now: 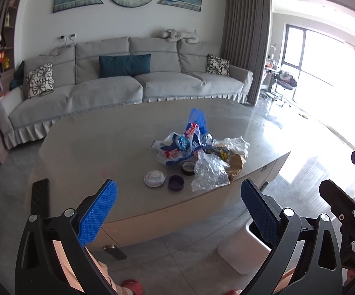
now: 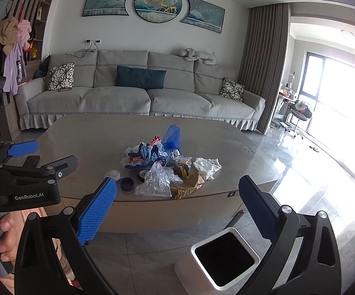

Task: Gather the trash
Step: 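Move both tools toward the trash pile on the coffee table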

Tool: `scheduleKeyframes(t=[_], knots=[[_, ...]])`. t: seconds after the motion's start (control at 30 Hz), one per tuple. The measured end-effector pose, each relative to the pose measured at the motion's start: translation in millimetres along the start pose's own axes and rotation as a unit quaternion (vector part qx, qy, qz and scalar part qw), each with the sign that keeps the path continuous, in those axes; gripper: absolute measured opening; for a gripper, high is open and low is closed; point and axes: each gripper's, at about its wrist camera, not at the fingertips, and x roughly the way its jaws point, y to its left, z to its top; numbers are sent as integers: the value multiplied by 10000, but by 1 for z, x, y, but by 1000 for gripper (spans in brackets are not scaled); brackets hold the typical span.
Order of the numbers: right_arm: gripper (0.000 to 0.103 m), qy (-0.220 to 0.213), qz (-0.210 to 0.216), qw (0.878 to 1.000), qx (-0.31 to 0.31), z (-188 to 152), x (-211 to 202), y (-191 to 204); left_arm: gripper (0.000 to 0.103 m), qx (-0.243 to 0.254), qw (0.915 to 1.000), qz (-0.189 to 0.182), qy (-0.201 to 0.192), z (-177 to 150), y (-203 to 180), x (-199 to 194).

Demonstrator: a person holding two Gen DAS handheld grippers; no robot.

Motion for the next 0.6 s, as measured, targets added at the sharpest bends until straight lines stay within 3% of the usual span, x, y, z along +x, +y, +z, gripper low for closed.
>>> scheduleKeyframes(t=[0.6], knots=[[99,401,251,9986,214,4,99,22,100,-72,9992,386,86,-1,37,84]])
